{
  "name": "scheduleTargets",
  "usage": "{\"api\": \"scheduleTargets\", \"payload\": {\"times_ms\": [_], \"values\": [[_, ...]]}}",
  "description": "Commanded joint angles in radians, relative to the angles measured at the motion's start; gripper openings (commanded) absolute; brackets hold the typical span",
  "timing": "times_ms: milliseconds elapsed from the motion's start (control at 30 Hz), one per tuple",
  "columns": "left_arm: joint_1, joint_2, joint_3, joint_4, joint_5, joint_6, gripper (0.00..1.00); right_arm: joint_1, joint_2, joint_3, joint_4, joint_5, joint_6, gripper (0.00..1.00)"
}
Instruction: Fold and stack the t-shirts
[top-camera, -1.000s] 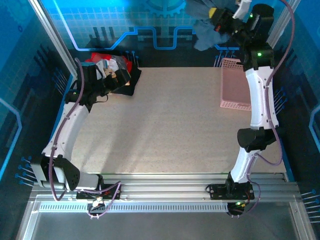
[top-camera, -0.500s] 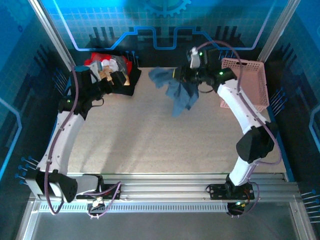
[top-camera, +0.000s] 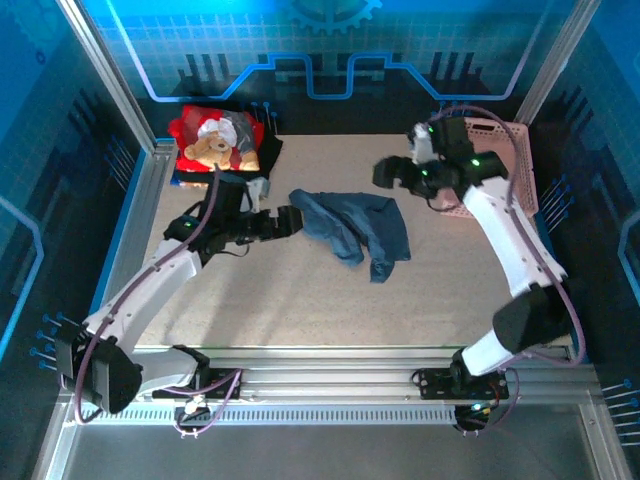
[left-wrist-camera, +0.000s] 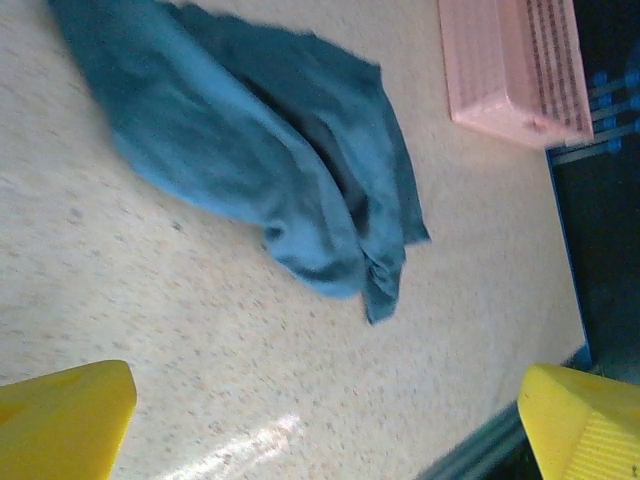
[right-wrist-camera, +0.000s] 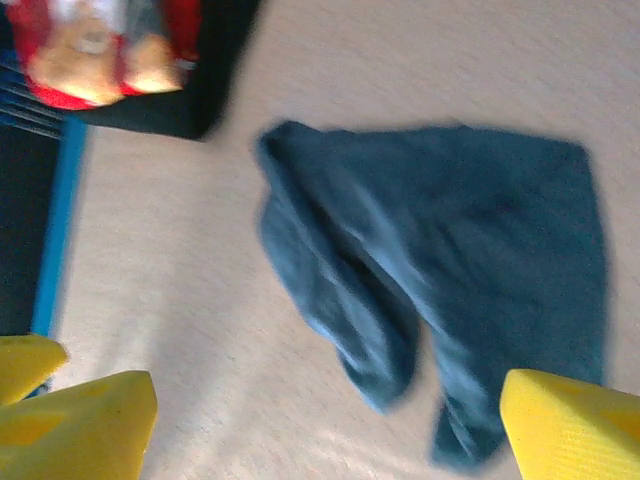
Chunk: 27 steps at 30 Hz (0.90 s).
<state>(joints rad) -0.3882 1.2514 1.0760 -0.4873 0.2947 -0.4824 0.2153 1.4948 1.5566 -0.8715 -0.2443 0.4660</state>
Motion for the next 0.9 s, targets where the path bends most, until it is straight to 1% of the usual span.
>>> {"api": "scheduleTargets", "payload": {"times_ms": [0,33,67,167,233,300,333,400,467,533,667,800,867], "values": [[-0.072,0.067,0.004,-0.008,0.080,-0.020,0.99,-0.095,-0.123,-0.227,-0.034,0.003,0.038,0.93],[-0.083,0.093,0.001,0.001,0.105,-0.033,0.99,-0.121,-0.162,-0.293,-0.002,-0.006,0.038,0.98],[-0.092,0.116,-0.005,0.017,0.132,-0.041,0.97,-0.135,-0.194,-0.349,0.030,-0.031,0.030,1.00],[-0.118,0.179,-0.019,0.070,0.177,-0.065,0.91,-0.133,-0.245,-0.452,0.081,-0.116,-0.016,1.00],[-0.133,0.228,-0.009,0.089,0.187,-0.068,0.85,-0.121,-0.245,-0.495,0.060,-0.109,-0.033,1.00],[-0.139,0.283,0.016,0.085,0.192,-0.076,0.79,-0.122,-0.233,-0.543,0.029,-0.059,-0.005,1.00],[-0.141,0.311,0.032,0.089,0.197,-0.080,0.78,-0.124,-0.226,-0.574,0.031,-0.056,0.017,1.00],[-0.146,0.355,0.062,0.096,0.204,-0.087,0.74,-0.124,-0.225,-0.638,0.085,-0.078,0.062,0.97],[-0.146,0.394,0.093,0.099,0.199,-0.094,0.71,-0.125,-0.234,-0.716,0.178,-0.105,0.118,0.94],[-0.147,0.429,0.131,0.092,0.194,-0.091,0.68,-0.126,-0.233,-0.758,0.243,-0.106,0.150,0.90],[-0.147,0.512,0.216,0.045,0.162,-0.091,0.65,-0.132,-0.184,-0.796,0.354,-0.111,0.193,0.82],[-0.152,0.566,0.277,0.038,0.144,-0.111,0.64,-0.138,-0.115,-0.803,0.427,-0.105,0.219,0.76],[-0.163,0.603,0.325,0.007,0.135,-0.109,0.64,-0.147,-0.073,-0.803,0.467,-0.099,0.238,0.73]]}}
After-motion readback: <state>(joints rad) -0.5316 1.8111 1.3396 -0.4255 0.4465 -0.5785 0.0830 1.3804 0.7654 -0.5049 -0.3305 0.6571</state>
